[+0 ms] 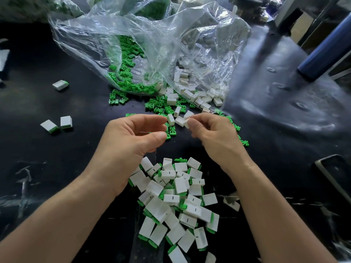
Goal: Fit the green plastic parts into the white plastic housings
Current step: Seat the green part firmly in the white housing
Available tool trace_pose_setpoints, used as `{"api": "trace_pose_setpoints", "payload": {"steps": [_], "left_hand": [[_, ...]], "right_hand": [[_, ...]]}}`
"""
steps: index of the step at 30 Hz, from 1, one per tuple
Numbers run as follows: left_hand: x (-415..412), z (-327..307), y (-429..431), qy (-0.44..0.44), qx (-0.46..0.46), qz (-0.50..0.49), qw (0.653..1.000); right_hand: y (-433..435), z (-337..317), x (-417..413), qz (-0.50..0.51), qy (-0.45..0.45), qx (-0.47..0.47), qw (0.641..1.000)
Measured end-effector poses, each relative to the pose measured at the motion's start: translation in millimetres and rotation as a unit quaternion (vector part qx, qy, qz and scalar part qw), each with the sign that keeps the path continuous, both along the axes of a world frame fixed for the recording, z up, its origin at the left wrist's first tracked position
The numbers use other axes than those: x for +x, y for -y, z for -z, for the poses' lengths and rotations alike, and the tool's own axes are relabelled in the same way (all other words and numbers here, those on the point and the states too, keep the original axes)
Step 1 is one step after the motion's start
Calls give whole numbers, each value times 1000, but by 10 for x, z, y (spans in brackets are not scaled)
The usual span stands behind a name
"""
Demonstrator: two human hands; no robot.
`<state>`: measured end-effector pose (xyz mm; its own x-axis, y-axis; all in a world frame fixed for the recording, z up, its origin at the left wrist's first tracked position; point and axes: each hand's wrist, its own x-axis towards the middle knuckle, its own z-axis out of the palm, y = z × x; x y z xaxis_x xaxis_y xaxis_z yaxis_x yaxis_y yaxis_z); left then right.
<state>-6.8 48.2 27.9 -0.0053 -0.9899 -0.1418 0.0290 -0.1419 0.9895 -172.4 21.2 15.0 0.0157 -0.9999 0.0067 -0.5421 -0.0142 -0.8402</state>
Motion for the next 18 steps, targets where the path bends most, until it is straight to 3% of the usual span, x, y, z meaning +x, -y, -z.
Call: {"api": "trace_pose_setpoints", "payload": {"steps": [5,11,14,18], "left_hand": [[-27,-10,-23,-2,-14,21,1000],[-15,-22,-20,-13,-21,11,1000],[-26,-7,-13,-5,-8,7,1000],[-38,-20,-24,-9,-8,9,1000]], "right_hand": [[-139,-102,155,-90,164,73,980],[-163,-105,191,-65,265,99,957],[-112,-69,144,-42,218,57,973],[-72,55,140,-23,-18,-57,998]]}}
